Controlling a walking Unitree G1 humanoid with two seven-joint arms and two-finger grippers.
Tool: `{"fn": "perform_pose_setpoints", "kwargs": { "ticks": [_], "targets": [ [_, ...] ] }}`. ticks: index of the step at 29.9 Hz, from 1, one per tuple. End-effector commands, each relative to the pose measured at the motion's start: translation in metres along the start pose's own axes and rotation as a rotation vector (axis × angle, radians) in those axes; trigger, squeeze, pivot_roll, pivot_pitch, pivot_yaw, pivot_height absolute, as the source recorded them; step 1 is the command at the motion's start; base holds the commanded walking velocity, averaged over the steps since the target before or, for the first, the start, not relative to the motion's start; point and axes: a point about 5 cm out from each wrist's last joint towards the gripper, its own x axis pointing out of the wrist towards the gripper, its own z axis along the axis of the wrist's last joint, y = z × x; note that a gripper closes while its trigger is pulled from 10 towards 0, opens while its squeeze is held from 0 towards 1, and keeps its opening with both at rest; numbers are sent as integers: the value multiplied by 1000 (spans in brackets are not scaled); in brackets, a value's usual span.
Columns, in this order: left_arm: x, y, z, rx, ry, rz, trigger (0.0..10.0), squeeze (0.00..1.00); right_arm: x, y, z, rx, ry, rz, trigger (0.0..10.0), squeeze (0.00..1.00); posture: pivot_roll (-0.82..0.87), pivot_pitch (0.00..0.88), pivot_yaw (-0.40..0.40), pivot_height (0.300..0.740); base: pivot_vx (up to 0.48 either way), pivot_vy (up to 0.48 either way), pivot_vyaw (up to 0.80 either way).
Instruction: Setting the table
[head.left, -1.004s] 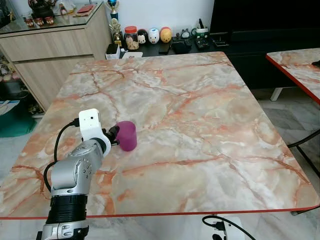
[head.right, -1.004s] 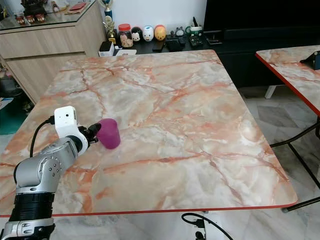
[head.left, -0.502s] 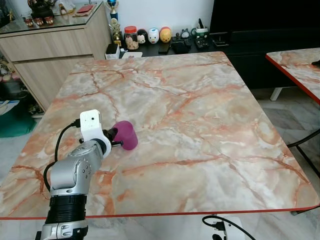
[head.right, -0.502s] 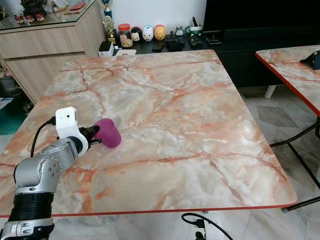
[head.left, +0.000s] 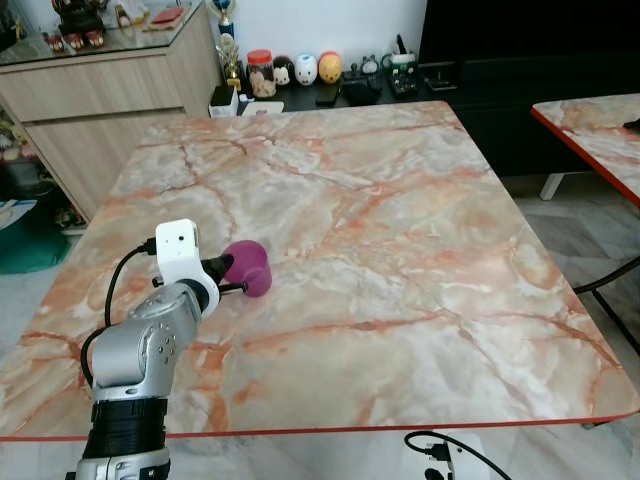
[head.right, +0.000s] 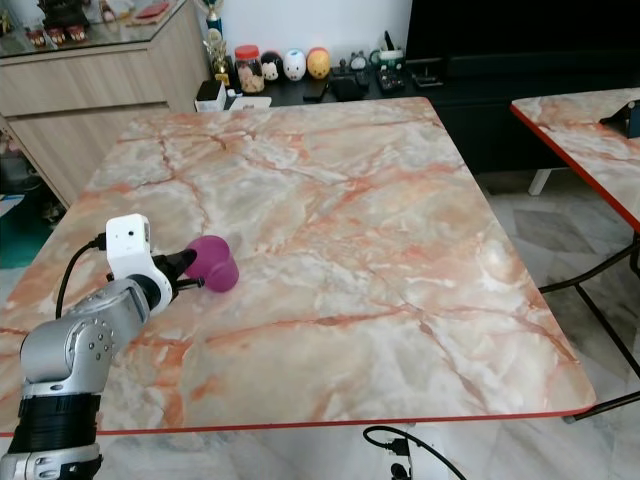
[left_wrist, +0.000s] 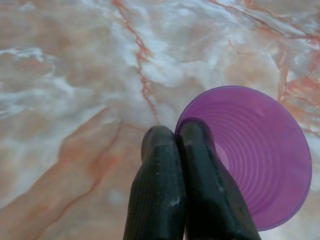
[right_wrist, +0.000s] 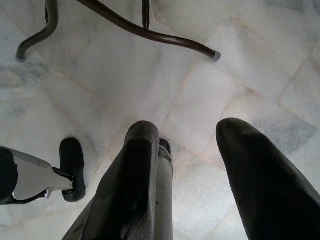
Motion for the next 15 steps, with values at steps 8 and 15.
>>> {"fn": "perform_pose_setpoints", "kwargs": {
  "ticks": [8,15],
  "targets": [
    [-34,1,28,55,-404,25,4745,0,0,1,-1,-16,11,4,10000,0,-7,0,44,707,0,0,0],
    [-48,4,22,106,-497,71,10000,0,0,1,-1,-12,11,0,10000,0,-7,0,42,707,0,0,0]
  ]
}}
